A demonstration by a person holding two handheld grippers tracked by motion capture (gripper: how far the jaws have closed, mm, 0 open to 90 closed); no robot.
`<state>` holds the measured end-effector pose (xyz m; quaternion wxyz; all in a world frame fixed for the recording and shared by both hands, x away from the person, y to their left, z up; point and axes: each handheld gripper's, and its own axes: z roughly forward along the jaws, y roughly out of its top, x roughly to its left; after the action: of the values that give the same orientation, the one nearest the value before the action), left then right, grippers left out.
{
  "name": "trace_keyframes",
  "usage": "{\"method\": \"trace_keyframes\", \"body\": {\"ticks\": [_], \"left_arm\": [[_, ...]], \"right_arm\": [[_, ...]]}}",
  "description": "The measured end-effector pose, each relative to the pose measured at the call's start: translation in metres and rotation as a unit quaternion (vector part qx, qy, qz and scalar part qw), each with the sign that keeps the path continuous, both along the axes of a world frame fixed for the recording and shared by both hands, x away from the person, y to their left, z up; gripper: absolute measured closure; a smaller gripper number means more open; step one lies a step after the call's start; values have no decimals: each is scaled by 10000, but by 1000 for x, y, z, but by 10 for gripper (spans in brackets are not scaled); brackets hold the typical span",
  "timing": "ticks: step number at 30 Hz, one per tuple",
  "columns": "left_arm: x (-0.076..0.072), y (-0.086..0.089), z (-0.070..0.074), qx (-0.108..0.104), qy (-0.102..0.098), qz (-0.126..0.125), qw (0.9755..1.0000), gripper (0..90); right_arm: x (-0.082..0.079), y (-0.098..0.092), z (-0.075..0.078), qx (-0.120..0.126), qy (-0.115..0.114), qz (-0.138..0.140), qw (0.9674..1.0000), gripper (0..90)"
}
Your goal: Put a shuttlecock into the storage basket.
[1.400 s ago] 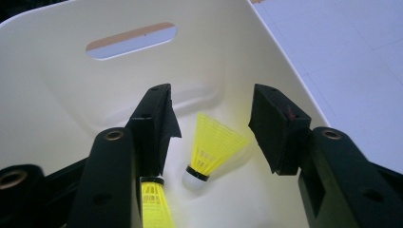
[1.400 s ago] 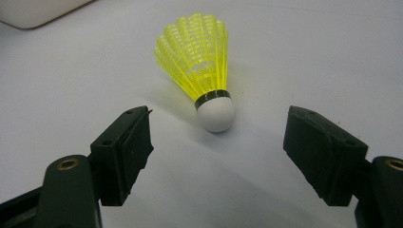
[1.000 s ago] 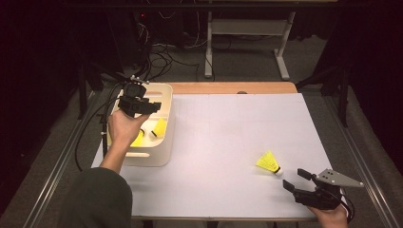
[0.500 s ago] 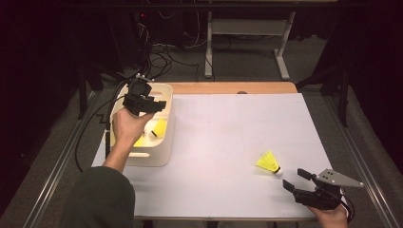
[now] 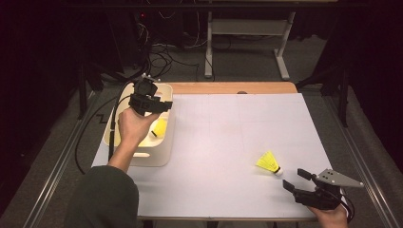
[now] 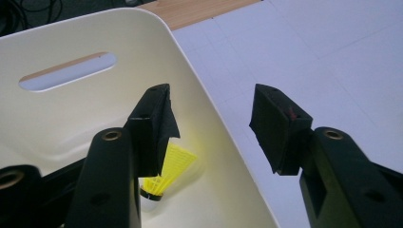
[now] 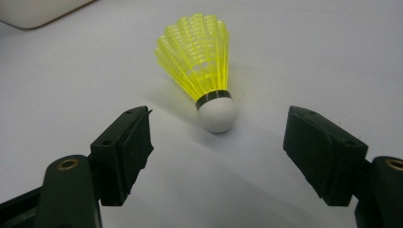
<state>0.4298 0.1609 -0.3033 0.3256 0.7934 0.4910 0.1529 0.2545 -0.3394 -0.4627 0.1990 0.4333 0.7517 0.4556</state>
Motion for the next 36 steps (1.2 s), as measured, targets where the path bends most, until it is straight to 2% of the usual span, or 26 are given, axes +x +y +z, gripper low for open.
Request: {"method": "trace_keyframes", "body": {"ticks": [13,21,36], "left_arm": [[-2,-10,-1,-73,-2,-159,9998,481],[-4,-20,-2,27,-22,-300,9995,472],[-7,-35,-6,-22,-67,-477,9988,461]], "right_arm": [[0,0,0,2,7,-3,10000,249],[0,0,0,6,6,2,10000,249],[0,0,0,20,5,0,10000,249]]}}
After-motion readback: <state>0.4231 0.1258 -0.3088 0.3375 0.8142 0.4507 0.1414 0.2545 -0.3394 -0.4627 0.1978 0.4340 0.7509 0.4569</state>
